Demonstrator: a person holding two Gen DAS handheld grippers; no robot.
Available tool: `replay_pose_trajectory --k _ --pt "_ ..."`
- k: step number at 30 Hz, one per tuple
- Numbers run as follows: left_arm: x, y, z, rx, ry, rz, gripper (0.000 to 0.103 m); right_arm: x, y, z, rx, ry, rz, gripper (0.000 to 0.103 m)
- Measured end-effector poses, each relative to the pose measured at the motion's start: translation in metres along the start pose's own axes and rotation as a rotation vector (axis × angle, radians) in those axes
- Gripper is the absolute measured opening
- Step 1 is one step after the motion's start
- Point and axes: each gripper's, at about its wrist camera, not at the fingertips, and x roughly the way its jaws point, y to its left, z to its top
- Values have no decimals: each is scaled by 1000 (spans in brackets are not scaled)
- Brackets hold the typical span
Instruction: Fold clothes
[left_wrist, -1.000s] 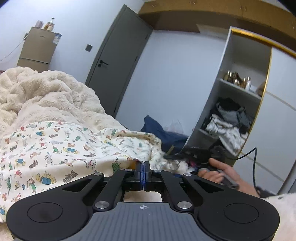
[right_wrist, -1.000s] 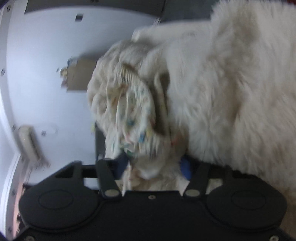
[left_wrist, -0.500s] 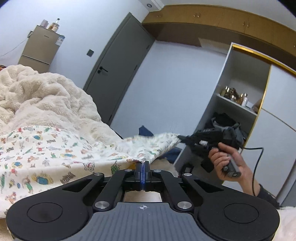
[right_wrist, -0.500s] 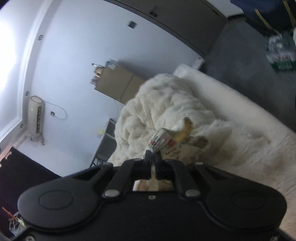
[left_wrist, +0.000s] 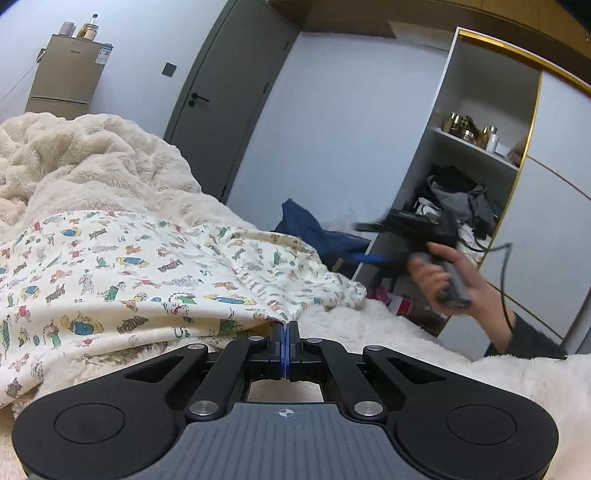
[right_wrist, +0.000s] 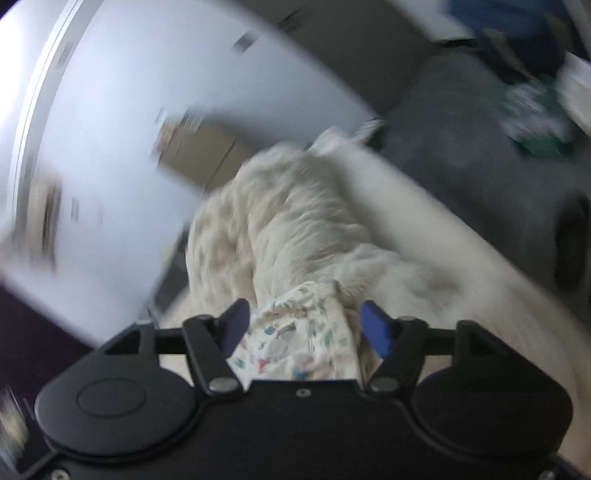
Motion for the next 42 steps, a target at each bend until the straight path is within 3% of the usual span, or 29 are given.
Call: replay_pose_trajectory --k 3,4,5,6,9,11,13,14,16,17,20,22,25,28,31,32,36,37,38,40,42 --pt "1 5 0 -28 -6 -15 0 46 4 10 -133 52 -55 58" --pt "1 7 -1 -35 -8 -19 0 59 0 11 -128 73 -47 48" --pt "0 8 -1 -41 -8 -22 0 67 -6 9 -98 91 -41 24" --pt "0 9 0 -44 -8 -22 0 74 -12 7 -57 108 -38 19" --pt "2 7 0 -39 2 -12 0 68 -31 8 70 45 9 18" --pt "2 7 1 -38 17 -9 0 65 -38 7 151 34 -88 21" --pt "-7 9 2 -46 19 -18 0 62 -26 2 85 53 -186 23" --pt "-20 15 4 -68 -7 -23 3 58 -19 0 58 42 -222 30" --pt "-47 30 6 -117 -67 -26 36 34 1 -4 40 -51 -305 43" --pt "-71 46 7 -175 -133 13 41 24 9 -5 40 -94 -332 47" --pt "-121 100 0 -397 -242 204 51 -10 40 -15 -13 -172 -274 60" --pt "-157 151 -20 -600 -298 395 53 -25 63 -30 -45 -122 -146 62" --pt "-192 210 -60 -809 -337 578 53 -34 87 -51 -90 -26 4 66" --pt "-213 267 -103 -1001 -386 655 53 -36 105 -68 -141 36 61 66" --pt "-205 308 -124 -1118 -477 477 54 -27 124 -83 -202 80 81 66" --pt "-196 317 -123 -1111 -479 446 54 -23 126 -83 -213 85 78 66" --pt "-160 341 -108 -1070 -422 581 52 -14 138 -87 -229 98 74 66" --pt "-157 344 -105 -1066 -431 598 23 -9 137 -88 -226 102 70 65" --pt "-155 348 -100 -1063 -448 626 2 -5 135 -88 -223 102 62 65" --pt "-162 352 -84 -1071 -488 658 3 -1 130 -89 -220 106 47 64" --pt "-186 346 -51 -1002 -592 670 3 2 122 -88 -200 112 46 63"
